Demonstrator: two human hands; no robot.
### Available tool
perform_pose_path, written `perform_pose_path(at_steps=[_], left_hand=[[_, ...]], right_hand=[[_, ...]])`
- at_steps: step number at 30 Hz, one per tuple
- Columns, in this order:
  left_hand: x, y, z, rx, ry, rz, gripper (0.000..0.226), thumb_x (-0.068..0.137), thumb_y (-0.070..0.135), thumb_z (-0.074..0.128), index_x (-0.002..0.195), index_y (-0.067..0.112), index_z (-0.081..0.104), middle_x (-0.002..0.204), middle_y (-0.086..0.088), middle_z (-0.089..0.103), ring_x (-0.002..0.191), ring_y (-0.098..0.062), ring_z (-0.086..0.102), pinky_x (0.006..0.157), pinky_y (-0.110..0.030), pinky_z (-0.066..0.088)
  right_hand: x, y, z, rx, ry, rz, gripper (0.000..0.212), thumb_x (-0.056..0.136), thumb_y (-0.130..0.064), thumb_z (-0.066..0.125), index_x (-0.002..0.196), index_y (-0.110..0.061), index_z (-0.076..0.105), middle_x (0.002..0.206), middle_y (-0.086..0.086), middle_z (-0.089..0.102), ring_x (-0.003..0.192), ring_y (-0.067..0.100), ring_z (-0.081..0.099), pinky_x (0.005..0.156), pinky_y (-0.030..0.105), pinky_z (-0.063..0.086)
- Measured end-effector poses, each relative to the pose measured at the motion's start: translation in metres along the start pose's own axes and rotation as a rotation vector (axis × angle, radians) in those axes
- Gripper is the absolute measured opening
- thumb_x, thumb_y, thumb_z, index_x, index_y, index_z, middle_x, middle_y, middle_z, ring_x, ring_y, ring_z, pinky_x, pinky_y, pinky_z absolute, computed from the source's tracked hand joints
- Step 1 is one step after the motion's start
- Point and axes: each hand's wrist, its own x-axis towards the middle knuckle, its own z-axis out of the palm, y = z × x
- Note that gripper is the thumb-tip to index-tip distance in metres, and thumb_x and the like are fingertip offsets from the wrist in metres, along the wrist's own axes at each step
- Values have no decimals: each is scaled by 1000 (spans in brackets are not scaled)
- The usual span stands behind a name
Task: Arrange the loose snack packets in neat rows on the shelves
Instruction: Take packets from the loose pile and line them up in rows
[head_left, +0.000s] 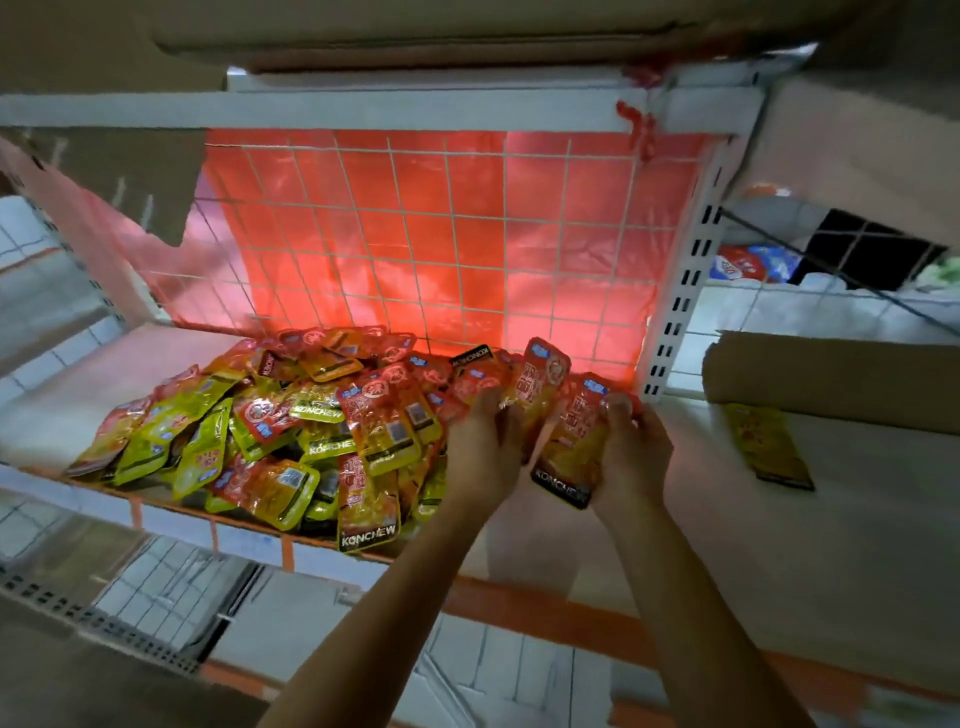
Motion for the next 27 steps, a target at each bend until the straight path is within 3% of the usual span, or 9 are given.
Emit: perform_pose_path(at_steps=[2, 5, 7, 10, 13, 16, 20, 24, 27], left_hand=[[-7, 8, 15, -90, -82, -34, 17, 95, 11, 54, 106, 0, 60, 78, -12, 60, 70, -30, 56, 56, -27, 23], [-15, 23, 40, -228, -226, -109, 14, 94, 8, 54, 104, 2, 61, 90, -11, 64, 83, -28, 60, 67, -32, 41], [-21, 35, 56, -349, -285, -199, 13, 92, 12, 54, 101, 7, 63, 95, -10, 65, 89, -26, 61, 77, -35, 48], [-31, 56, 78, -412, -392, -300, 36, 82, 35, 53, 106, 9, 63, 103, -11, 68, 95, -27, 64, 86, -41, 51], [-42, 75, 105, -420, -444, -322, 25, 89, 33, 55, 105, 16, 63, 102, -9, 68, 95, -27, 64, 88, -47, 53], [-58, 98, 137, -421, -482, -309, 14, 93, 30, 56, 98, 19, 63, 93, -5, 67, 90, -25, 64, 78, -36, 52], [-91, 140, 181, -471, -558, -314, 4, 91, 26, 61, 89, 23, 64, 90, -2, 68, 87, -23, 64, 77, -35, 51], [-132, 189, 220, -556, -600, -354, 10, 91, 21, 64, 82, 23, 62, 83, 3, 68, 79, -16, 65, 75, -31, 53], [-160, 222, 248, -537, -660, -321, 5, 92, 26, 62, 88, 27, 59, 91, 1, 68, 84, -15, 66, 77, -34, 55]], right_hand=[[1, -6, -21, 2, 32, 38, 9, 93, -28, 59, 88, -22, 62, 86, 4, 70, 77, 26, 70, 73, 44, 57], [5, -16, -55, -19, 37, 106, 19, 97, -27, 50, 97, -13, 62, 93, 12, 71, 77, 29, 70, 71, 46, 57], [6, -23, -79, 11, 18, 167, 17, 95, -17, 49, 92, -11, 64, 87, 13, 73, 72, 28, 71, 62, 40, 56], [4, -36, -114, 29, -21, 161, 20, 85, 2, 54, 87, -14, 66, 81, 10, 73, 70, 23, 71, 59, 33, 55], [1, -51, -148, 23, -36, 58, 34, 77, 16, 54, 90, -13, 67, 77, 4, 74, 69, 18, 72, 52, 28, 54], [-2, -68, -188, -27, 11, 24, 29, 75, 13, 62, 88, -12, 68, 73, 5, 74, 64, 20, 72, 49, 26, 54], [-5, -90, -249, -85, 125, 6, 25, 74, 7, 66, 96, -5, 67, 88, 19, 71, 76, 36, 71, 68, 47, 59], [-9, -115, -318, -109, 199, -73, 33, 84, 4, 59, 113, -12, 60, 91, 11, 69, 77, 28, 70, 66, 38, 59], [-11, -129, -369, -167, 207, -125, 33, 90, -7, 59, 118, -23, 57, 99, 3, 69, 79, 20, 71, 58, 32, 58]])
